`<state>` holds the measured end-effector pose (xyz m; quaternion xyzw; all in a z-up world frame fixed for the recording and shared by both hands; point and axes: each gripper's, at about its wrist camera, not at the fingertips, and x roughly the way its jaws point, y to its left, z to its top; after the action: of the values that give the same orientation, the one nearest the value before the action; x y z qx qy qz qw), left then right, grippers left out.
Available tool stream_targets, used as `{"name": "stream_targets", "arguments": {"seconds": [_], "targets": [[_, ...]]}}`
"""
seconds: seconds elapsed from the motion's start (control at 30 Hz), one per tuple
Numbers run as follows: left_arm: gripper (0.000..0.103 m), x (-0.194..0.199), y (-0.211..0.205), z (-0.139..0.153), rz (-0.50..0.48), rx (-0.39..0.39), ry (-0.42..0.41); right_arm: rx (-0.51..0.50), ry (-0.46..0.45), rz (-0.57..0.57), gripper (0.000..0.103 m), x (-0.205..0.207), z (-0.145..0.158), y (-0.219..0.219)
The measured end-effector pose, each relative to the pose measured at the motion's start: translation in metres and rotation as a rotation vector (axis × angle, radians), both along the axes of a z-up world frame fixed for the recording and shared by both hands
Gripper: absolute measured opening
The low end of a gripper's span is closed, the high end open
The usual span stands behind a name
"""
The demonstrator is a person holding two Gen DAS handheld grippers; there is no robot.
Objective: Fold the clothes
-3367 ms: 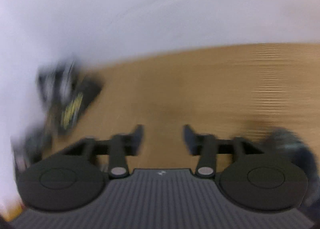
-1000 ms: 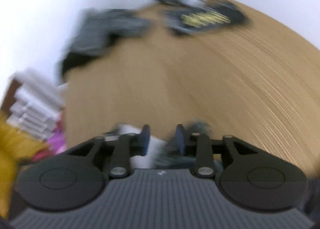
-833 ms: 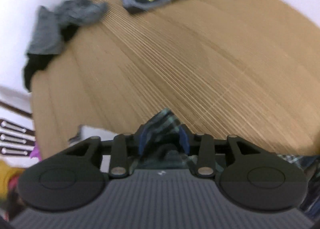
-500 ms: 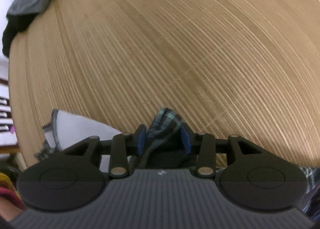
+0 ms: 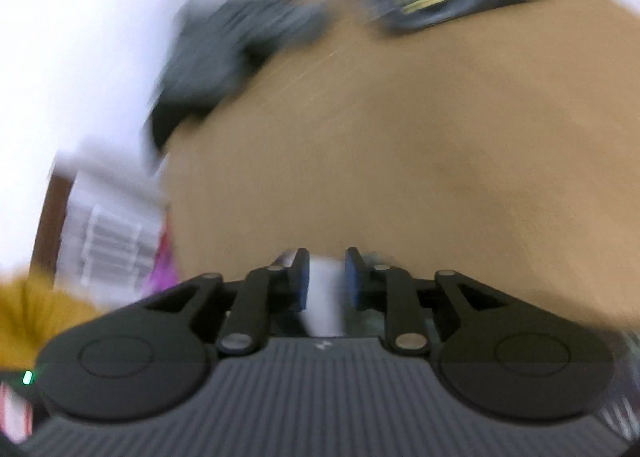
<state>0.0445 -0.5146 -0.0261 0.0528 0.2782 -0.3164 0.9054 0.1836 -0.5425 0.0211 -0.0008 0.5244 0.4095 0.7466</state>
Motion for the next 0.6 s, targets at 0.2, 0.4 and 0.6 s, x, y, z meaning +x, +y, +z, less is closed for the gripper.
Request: {"name": "stream_targets", "arguments": {"seconds": [0.2,0.4,0.6], "targets": [[0.020,0.067,0.046,0.013,0.271,0.054,-0.109,-0.014,-0.153,-0.365,0.039,-0.006,0.014,-0.114],[0.017,0.145,0.142,-0.001,0.654,0.111,0.036,-0.058,-0.134,-0.479,0.047,-0.027,-0.057,-0.123],[0.030,0.074,0.120,0.005,0.341,0.259,0.041,0.014,-0.129,-0.515,0.045,-0.076,-0.074,-0.131]]}}
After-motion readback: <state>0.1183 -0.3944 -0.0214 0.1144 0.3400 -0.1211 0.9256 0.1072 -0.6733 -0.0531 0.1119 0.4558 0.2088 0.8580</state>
